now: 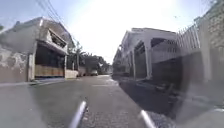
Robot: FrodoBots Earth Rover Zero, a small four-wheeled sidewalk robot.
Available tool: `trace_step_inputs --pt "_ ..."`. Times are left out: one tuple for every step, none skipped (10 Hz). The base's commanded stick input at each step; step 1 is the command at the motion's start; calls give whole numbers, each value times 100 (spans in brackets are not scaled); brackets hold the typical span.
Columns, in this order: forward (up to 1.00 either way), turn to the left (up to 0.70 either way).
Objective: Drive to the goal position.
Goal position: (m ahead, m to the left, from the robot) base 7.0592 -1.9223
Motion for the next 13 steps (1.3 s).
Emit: trace_step_inputs --pt "85 0" --pt "85 0" --pt "85 0" --pt "85 0" --pt "85 0" --pt "85 0" --pt "85 0" --pt "85 0" --pt "85 0" --pt "85 -6" --pt "85 -34" --pt "85 -30" --pt "85 -27"
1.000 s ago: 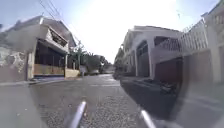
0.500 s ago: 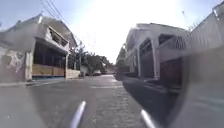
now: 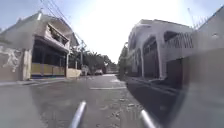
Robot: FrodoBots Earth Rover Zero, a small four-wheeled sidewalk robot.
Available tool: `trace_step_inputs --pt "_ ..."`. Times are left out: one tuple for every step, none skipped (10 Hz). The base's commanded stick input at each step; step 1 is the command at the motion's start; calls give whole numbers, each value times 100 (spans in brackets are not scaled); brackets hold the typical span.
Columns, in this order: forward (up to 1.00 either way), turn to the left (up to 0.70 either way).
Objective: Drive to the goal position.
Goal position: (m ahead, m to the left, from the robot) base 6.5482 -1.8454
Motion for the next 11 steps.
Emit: trace_step_inputs --pt "85 -23" --pt "85 -20" --pt "85 -16" --pt "85 -13" --pt "85 -9" --pt "85 -6" --pt "85 -2" --pt "85 0" --pt "85 0" --pt "85 0" --pt "85 0"
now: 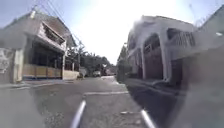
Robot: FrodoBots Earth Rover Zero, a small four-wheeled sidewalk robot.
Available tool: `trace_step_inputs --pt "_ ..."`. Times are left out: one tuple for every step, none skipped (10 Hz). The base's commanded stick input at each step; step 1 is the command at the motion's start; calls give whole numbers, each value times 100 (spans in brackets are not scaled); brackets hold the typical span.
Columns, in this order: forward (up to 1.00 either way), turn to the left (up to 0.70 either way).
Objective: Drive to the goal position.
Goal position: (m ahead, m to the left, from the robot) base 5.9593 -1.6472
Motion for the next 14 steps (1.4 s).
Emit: trace_step_inputs --pt "85 0" --pt "85 0" --pt "85 0" --pt "85 0" --pt "85 0" --pt "85 0" --pt "85 0" --pt "85 0" --pt "85 0" --pt "85 0" --pt "85 0" --pt "85 -2" --pt "85 -24" --pt "85 -34"
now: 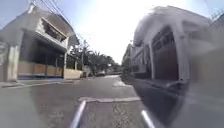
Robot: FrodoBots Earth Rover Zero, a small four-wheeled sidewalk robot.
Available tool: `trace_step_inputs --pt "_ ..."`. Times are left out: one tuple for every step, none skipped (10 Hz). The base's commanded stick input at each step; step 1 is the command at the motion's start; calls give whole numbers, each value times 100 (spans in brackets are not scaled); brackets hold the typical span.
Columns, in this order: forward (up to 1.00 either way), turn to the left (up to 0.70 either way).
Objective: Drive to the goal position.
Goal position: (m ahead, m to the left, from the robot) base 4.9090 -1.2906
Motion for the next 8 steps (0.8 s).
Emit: trace_step_inputs --pt "85 -34" --pt "85 -34" --pt "85 -34" --pt "85 -32" --pt "85 -10" --pt "85 0" --pt "85 0" --pt "85 0"
